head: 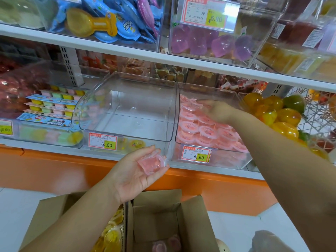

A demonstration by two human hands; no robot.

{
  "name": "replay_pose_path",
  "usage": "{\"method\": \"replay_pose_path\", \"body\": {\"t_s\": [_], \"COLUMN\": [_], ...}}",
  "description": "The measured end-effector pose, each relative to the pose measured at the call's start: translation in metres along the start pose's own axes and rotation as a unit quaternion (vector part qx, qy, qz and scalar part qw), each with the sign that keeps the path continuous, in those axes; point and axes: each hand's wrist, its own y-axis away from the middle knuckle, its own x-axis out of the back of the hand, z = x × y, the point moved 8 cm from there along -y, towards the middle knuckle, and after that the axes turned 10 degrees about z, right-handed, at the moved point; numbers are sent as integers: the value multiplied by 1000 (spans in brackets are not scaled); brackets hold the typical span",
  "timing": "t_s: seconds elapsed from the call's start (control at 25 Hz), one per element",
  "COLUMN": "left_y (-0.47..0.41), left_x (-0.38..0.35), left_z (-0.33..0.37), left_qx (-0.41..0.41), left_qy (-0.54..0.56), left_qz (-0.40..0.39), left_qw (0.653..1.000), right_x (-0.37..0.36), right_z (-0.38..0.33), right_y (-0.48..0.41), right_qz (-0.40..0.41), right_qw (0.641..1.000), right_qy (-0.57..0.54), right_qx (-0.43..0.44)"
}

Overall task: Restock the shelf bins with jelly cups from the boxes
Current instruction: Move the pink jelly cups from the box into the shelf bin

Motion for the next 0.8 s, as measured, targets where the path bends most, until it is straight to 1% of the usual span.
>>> {"method": "replay_pose_path", "body": {"t_s": [0.16,0.28,0.36,0.44,0.52,0.64,0.72,0.76,0.8], "left_y": [0,2,3,5,7,10,14,17,18], "left_x": [1,-2,-4,-9,-16,-29,-39,-43,-47], "left_z": [2,2,1,0,-2,-4,-5,-6,-6], "left_qx": [-8,-11,-9,-5,-3,-17,-19,-17,-18], "left_qy": [-5,-11,-11,-4,-8,-40,-57,-63,-67], "left_qz": [0,1,-1,-10,-18,-21,-39,-51,-59], "left_qw": [1000,1000,1000,1000,1000,999,997,997,996], "right_x": [-15,-13,-7,1,12,28,40,45,47], "right_z": [-21,-27,-27,-25,-19,-6,-8,-12,-19], "right_y": [5,7,7,8,9,12,23,30,39], "right_qz": [-53,-64,-51,-33,-8,43,90,110,112], "right_qw": [997,996,997,999,999,989,981,978,977], "right_qy": [38,47,39,7,-44,-116,-153,-164,-174], "right_qx": [38,42,35,18,-19,-82,-81,-66,-45]}}
